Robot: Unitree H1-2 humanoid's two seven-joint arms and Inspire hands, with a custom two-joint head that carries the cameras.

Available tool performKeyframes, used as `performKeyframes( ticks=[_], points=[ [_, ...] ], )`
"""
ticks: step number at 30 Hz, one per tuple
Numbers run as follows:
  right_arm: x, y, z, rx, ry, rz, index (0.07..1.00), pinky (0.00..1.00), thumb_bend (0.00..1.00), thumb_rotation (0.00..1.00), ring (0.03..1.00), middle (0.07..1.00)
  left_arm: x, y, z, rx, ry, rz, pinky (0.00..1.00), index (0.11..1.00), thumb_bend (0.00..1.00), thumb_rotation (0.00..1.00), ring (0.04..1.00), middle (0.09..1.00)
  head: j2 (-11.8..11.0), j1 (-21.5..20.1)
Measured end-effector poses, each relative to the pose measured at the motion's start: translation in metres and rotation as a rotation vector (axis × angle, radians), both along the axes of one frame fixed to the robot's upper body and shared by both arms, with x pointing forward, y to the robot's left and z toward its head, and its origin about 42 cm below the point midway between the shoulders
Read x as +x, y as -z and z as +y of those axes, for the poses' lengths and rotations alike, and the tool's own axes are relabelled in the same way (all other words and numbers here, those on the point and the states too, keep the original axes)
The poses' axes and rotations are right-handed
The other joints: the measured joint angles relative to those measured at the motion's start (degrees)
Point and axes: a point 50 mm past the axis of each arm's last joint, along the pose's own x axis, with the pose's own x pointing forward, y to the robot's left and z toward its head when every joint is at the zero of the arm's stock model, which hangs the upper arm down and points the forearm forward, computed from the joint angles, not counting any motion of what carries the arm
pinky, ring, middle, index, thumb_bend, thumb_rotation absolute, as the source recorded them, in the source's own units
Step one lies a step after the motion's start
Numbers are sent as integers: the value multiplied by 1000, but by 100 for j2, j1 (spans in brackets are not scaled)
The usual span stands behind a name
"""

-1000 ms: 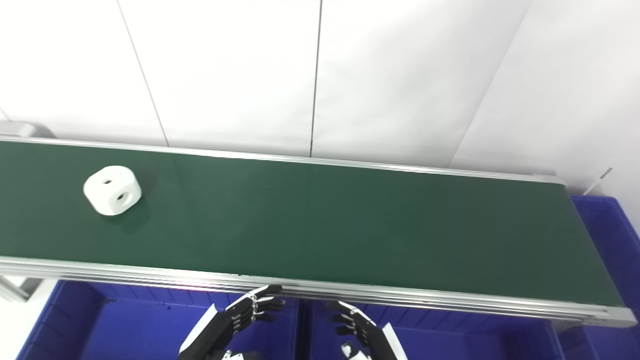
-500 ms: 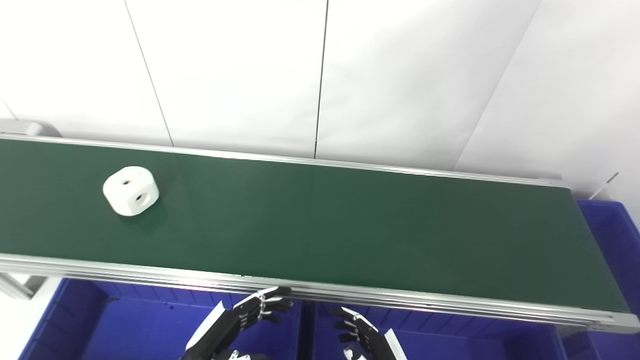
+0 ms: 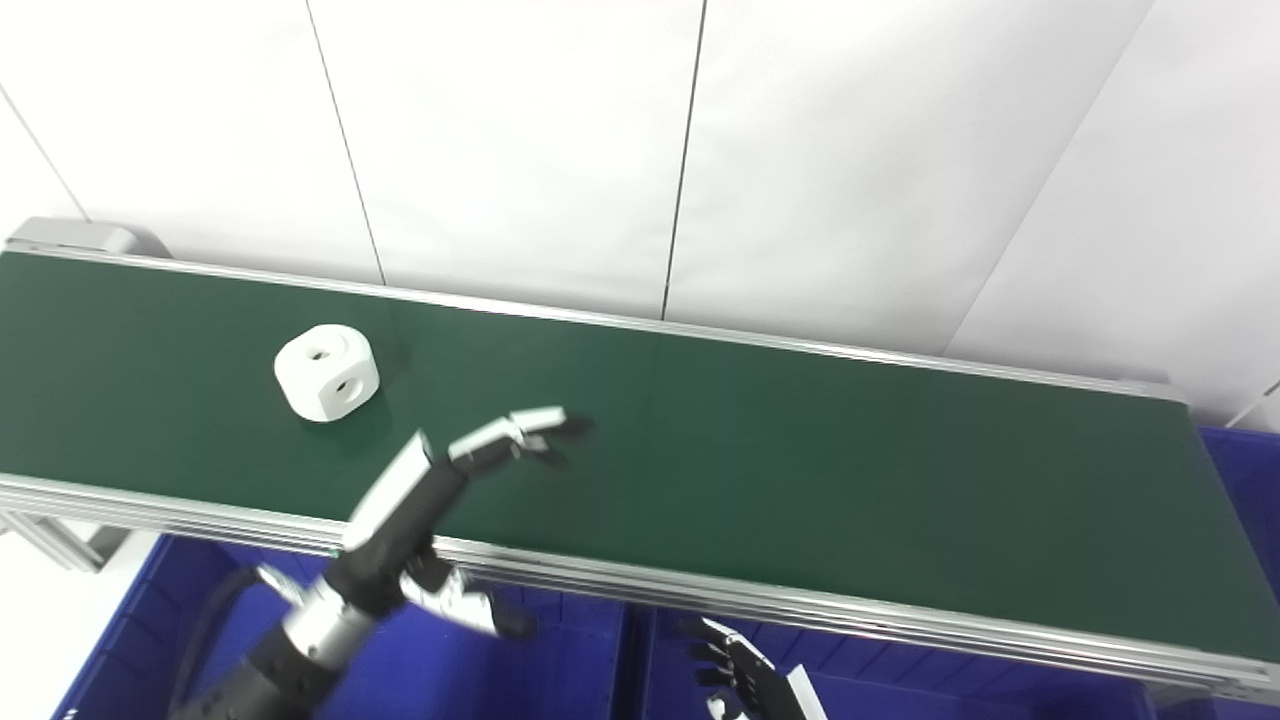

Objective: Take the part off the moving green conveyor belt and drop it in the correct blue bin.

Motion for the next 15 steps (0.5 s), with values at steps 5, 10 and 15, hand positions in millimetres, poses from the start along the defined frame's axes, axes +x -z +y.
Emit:
performKeyframes(
  ticks=[5, 10, 15],
  points=[
    [-1, 3, 0, -2, 0, 11, 811, 709, 850, 987, 789, 851, 29, -18, 14, 110, -114, -126, 731, 861, 873, 584, 857, 882, -35, 9],
    [-1, 3, 0, -2, 1, 11, 812, 696, 848, 985, 783, 848, 58, -23, 27, 211, -231, -171, 686, 853, 838, 484, 831, 869, -53, 35],
    [-1, 3, 0, -3, 0, 10, 809, 695, 851, 985, 782, 844, 81, -21, 39, 321, -324, -168, 651, 847, 821, 449, 809, 862, -35, 35]
  ],
)
